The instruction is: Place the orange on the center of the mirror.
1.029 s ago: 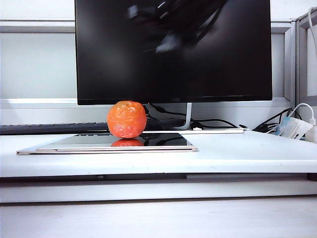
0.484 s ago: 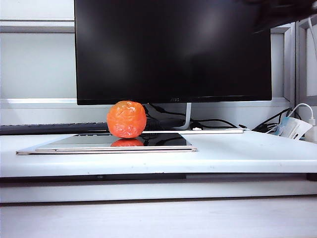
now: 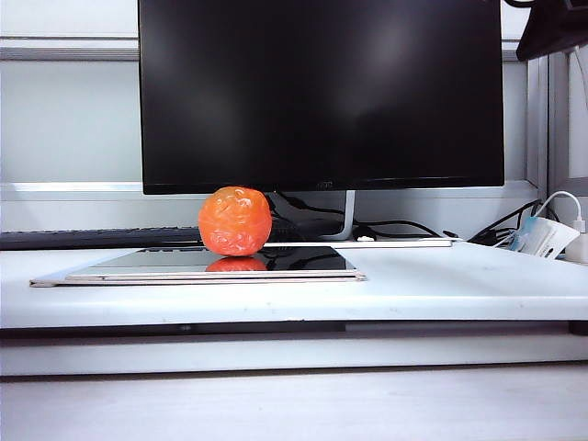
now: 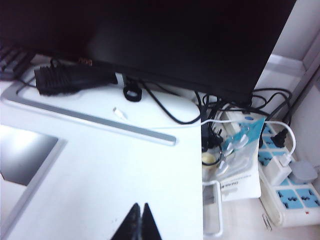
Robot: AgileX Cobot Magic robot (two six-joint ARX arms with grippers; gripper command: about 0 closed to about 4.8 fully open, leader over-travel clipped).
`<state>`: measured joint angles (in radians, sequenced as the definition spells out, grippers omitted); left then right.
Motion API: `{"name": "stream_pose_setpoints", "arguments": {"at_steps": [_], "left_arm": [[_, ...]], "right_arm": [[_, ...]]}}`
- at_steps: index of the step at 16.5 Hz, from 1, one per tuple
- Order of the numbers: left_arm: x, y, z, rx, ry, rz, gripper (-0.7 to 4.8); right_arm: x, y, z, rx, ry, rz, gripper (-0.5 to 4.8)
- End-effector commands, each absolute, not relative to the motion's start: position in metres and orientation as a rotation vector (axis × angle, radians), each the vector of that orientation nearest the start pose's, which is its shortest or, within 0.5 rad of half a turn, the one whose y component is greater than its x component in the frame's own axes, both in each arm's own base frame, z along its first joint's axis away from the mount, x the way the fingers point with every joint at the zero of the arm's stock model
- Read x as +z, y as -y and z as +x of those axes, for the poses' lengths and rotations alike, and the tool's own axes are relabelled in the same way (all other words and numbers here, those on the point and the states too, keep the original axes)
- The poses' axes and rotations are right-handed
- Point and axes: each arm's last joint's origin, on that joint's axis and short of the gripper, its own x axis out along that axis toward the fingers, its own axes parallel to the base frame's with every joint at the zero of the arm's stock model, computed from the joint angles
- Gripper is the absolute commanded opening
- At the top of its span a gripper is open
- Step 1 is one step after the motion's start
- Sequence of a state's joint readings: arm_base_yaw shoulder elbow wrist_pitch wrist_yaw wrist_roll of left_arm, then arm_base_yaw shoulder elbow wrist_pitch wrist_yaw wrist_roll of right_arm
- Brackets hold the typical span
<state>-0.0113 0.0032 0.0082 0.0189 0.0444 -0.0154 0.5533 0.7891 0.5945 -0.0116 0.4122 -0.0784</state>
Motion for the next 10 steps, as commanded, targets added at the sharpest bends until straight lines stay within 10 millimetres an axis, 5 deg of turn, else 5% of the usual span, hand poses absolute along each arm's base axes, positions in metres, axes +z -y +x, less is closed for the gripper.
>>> {"name": "stream_pose_setpoints", "arguments": {"at_steps": [1, 5, 7, 10], "left_arm": [[0.170, 0.002, 0.097, -0.059, 0.036, -0.011, -0.05], [0.169, 0.002, 0.097, -0.060, 0.036, -0.010, -0.05], [0.170, 0.003, 0.097, -0.060, 0.036, -0.011, -0.05], [0.170, 0.003, 0.097, -0.060, 0.036, -0.010, -0.05]], "right_arm": [[0.289, -0.077, 0.149, 0.139, -0.164, -0.167, 0.03], [0.296, -0.042, 0.117, 0.153, -0.070, -0.128, 0.03], [0.263, -0.016, 0.103, -0.006, 0.005, -0.089, 0.03], [0.224, -0.003, 0.095, -0.026, 0.030, -0.065, 0.03]]}}
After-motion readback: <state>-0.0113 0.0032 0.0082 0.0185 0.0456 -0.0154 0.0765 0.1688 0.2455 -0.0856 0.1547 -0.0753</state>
